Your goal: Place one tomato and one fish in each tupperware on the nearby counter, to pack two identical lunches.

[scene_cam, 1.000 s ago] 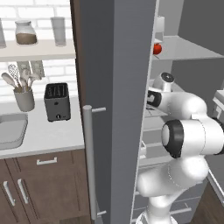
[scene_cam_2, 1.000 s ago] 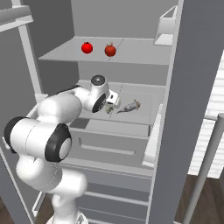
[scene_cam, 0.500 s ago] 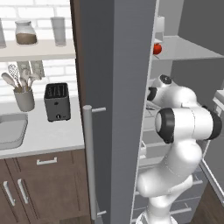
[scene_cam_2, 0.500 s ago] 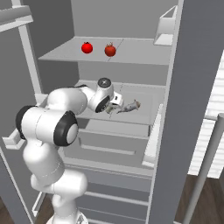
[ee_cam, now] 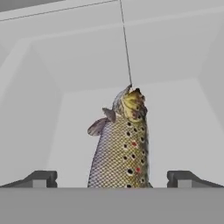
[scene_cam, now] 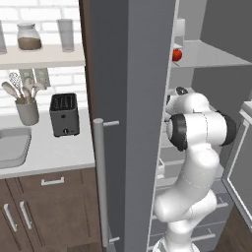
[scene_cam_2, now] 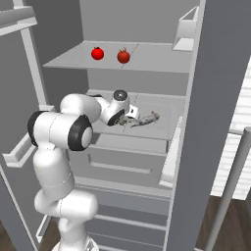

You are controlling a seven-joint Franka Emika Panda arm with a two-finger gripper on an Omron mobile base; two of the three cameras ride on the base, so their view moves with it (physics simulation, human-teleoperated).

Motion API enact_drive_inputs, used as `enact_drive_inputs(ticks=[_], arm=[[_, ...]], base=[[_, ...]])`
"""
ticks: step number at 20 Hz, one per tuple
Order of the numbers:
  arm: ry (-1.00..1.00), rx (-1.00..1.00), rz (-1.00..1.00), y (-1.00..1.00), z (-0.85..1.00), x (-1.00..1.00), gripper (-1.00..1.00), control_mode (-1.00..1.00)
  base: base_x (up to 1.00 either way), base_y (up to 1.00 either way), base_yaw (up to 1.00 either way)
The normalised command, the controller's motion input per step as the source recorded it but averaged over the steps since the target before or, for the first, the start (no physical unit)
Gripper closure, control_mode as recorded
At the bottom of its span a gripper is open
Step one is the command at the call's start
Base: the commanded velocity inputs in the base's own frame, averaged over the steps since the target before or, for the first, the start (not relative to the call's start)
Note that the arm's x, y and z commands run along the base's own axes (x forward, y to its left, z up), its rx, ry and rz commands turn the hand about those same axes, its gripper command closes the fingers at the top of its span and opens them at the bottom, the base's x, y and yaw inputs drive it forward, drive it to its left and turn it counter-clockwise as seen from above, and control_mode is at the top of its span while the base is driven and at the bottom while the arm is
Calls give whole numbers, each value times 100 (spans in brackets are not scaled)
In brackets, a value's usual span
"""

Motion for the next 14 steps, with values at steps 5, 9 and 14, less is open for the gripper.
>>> enact_drive_inputs(ticks=[5, 9, 14], arm=[[0, 0, 2, 6, -24, 7, 100, -100], [1, 0, 6, 3, -12, -10, 100, -100], [1, 0, 10, 0, 10, -70, 100, -100]], base=[[0, 0, 0], [0, 0, 0], [0, 0, 0]])
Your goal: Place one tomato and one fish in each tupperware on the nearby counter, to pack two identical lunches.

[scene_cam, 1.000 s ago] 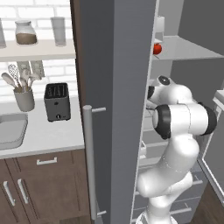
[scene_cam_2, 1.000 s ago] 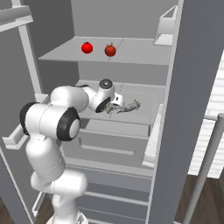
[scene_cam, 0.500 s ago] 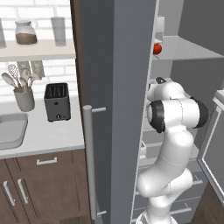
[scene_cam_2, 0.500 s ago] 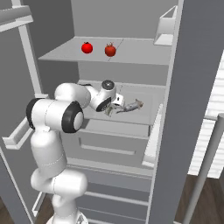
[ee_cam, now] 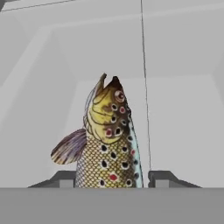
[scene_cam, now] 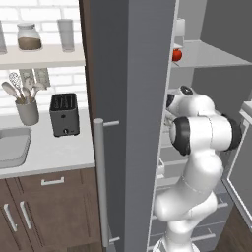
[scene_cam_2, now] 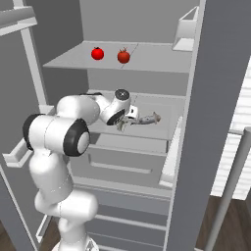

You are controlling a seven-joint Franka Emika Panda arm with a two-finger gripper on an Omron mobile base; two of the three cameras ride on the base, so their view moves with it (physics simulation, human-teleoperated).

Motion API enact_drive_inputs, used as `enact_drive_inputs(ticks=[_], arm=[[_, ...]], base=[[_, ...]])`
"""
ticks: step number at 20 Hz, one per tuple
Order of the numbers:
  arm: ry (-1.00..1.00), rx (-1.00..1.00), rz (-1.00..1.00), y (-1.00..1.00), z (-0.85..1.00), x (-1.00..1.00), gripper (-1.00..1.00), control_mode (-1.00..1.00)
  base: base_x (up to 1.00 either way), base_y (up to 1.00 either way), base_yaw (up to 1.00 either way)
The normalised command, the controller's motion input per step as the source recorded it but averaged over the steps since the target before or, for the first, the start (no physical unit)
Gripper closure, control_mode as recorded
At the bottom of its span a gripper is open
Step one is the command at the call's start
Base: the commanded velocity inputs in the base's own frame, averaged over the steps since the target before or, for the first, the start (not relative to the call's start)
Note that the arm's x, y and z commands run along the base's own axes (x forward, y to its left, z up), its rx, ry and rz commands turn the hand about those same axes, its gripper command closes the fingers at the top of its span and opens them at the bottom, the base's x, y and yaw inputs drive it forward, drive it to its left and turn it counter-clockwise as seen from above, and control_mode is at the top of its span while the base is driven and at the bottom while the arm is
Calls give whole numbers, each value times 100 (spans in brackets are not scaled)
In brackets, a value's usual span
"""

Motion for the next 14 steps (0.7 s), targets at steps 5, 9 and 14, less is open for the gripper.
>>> enact_drive_inputs(ticks=[5, 9, 14], arm=[[0, 0, 16, 2, 58, -100, 100, -100], [-2, 0, 18, 13, 63, -100, 100, -100], [-11, 0, 8, 5, 40, -100, 100, -100]], base=[[0, 0, 0], [0, 0, 0], [0, 0, 0]])
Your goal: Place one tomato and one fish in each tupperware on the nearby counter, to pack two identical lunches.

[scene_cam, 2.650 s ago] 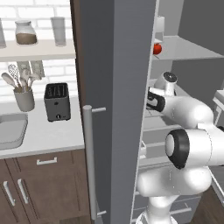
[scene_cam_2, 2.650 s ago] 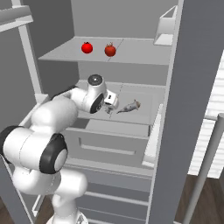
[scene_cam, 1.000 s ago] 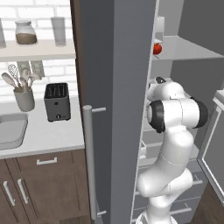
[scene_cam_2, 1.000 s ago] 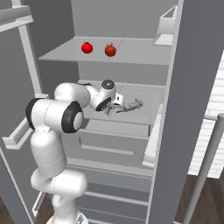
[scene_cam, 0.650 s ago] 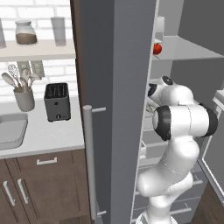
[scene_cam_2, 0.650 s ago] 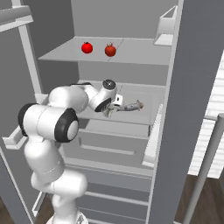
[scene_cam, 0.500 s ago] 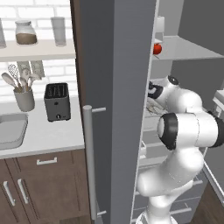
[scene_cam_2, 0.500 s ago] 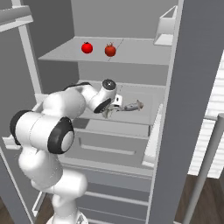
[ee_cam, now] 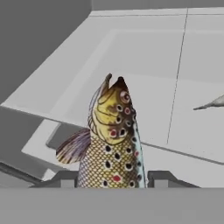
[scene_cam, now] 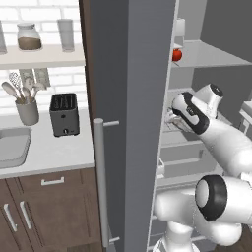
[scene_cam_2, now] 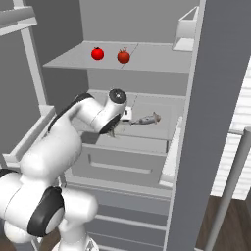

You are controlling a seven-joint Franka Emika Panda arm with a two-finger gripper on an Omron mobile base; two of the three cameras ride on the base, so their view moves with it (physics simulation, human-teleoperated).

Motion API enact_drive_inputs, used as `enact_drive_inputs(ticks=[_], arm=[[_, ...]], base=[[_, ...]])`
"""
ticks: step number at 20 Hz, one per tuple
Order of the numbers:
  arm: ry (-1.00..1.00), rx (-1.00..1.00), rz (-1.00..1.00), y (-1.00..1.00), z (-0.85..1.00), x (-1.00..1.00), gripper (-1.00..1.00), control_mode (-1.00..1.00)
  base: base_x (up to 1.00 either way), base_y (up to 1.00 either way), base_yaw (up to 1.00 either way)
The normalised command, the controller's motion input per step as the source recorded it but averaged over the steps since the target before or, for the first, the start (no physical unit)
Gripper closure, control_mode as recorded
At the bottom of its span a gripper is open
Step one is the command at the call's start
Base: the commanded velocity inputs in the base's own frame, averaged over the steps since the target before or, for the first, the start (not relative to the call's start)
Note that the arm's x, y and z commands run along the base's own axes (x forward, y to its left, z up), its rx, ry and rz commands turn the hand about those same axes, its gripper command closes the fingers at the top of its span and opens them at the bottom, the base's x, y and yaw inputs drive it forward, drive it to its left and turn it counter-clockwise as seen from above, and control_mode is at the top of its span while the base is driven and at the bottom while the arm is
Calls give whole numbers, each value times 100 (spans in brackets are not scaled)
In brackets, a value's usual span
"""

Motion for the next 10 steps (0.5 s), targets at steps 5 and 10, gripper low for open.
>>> enact_drive_inputs(ticks=[5, 10], arm=[[-19, 0, 0, -1, 35, -100, 100, -100], [-11, -1, 4, 8, 21, -100, 100, -100]], base=[[0, 0, 0], [0, 0, 0]])
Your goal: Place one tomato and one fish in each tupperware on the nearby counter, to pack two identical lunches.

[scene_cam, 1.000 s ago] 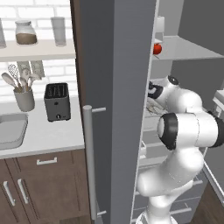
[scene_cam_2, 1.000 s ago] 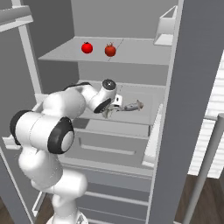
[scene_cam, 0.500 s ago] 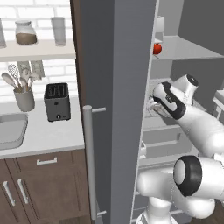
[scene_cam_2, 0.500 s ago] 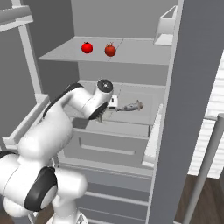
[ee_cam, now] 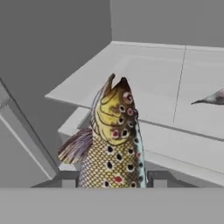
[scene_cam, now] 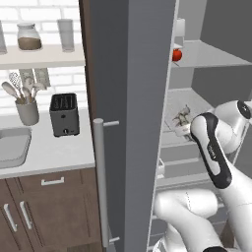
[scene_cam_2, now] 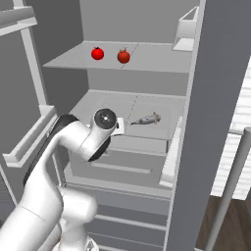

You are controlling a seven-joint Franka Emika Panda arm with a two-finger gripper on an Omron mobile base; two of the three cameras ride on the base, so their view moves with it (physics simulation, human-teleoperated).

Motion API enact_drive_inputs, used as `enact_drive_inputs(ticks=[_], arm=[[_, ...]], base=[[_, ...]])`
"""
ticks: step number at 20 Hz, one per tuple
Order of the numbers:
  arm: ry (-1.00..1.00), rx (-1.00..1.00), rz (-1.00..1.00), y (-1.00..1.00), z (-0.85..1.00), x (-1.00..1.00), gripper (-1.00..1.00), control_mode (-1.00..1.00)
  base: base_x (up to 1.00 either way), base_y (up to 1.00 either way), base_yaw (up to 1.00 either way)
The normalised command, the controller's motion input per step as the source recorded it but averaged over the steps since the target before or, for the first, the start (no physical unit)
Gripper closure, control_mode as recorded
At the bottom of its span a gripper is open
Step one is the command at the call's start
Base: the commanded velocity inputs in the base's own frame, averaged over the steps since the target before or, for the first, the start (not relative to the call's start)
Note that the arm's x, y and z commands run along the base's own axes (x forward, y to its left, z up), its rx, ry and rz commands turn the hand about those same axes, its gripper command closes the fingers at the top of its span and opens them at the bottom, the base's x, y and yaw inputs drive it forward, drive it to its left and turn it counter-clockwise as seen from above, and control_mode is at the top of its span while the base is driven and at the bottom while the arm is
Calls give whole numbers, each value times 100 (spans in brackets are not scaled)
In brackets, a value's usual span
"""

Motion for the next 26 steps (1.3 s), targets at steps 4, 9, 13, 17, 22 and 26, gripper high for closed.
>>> enact_drive_inputs(ticks=[4, 9, 13, 17, 22, 26], arm=[[0, 0, 0, 0, 0, 0, 100, 100], [0, 0, 0, 0, 0, 0, 100, 100], [0, 0, 0, 0, 0, 0, 100, 100], [0, 0, 0, 0, 0, 0, 100, 100], [0, 0, 0, 0, 0, 0, 100, 100], [0, 0, 0, 0, 0, 0, 100, 100]], base=[[-100, 6, 7], [-100, 28, 10], [-70, 100, 12], [-11, 100, 6], [0, 100, 3], [-1, 100, 53]])
